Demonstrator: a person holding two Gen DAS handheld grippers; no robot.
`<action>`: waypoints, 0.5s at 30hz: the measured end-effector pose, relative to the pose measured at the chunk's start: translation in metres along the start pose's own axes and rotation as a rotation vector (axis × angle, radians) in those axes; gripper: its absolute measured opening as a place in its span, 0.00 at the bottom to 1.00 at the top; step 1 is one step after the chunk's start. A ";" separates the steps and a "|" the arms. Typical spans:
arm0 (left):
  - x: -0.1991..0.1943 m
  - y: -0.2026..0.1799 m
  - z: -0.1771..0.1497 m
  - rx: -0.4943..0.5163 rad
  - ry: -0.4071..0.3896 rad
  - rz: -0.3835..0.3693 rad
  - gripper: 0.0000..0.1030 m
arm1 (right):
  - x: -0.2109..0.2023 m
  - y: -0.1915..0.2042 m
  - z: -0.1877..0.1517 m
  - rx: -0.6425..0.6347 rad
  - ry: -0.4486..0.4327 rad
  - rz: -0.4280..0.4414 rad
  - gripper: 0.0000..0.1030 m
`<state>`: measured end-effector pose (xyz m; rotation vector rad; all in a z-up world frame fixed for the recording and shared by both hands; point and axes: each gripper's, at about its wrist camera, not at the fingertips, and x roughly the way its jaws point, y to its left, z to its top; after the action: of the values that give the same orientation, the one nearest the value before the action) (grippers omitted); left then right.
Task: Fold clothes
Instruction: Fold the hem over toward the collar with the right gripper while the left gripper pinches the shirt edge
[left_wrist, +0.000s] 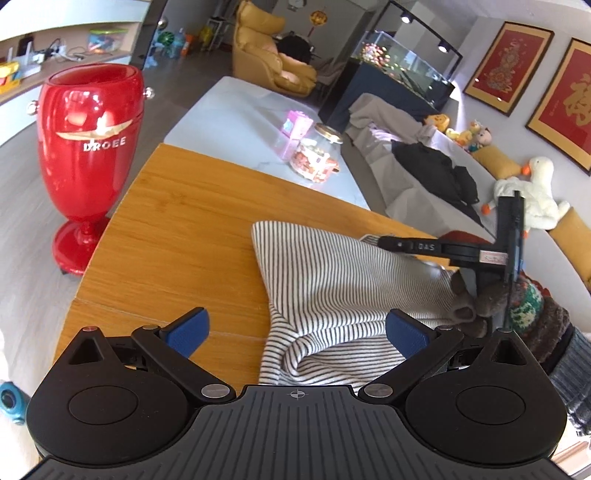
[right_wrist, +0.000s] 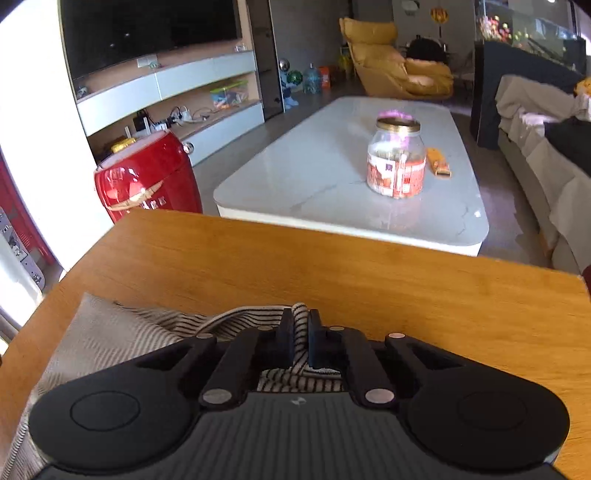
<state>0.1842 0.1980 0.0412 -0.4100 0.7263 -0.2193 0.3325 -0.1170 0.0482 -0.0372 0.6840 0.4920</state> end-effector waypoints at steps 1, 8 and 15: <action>-0.001 0.003 0.003 -0.012 -0.008 -0.002 1.00 | -0.026 0.002 0.004 0.012 -0.040 0.043 0.05; -0.014 -0.008 0.034 -0.039 -0.103 -0.101 1.00 | -0.150 0.033 -0.039 -0.017 -0.038 0.227 0.05; -0.003 -0.053 0.036 0.084 -0.073 -0.177 1.00 | -0.157 0.047 -0.135 0.045 0.150 0.257 0.05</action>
<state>0.2040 0.1618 0.0907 -0.4008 0.6077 -0.3981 0.1262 -0.1682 0.0454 0.0577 0.8521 0.7256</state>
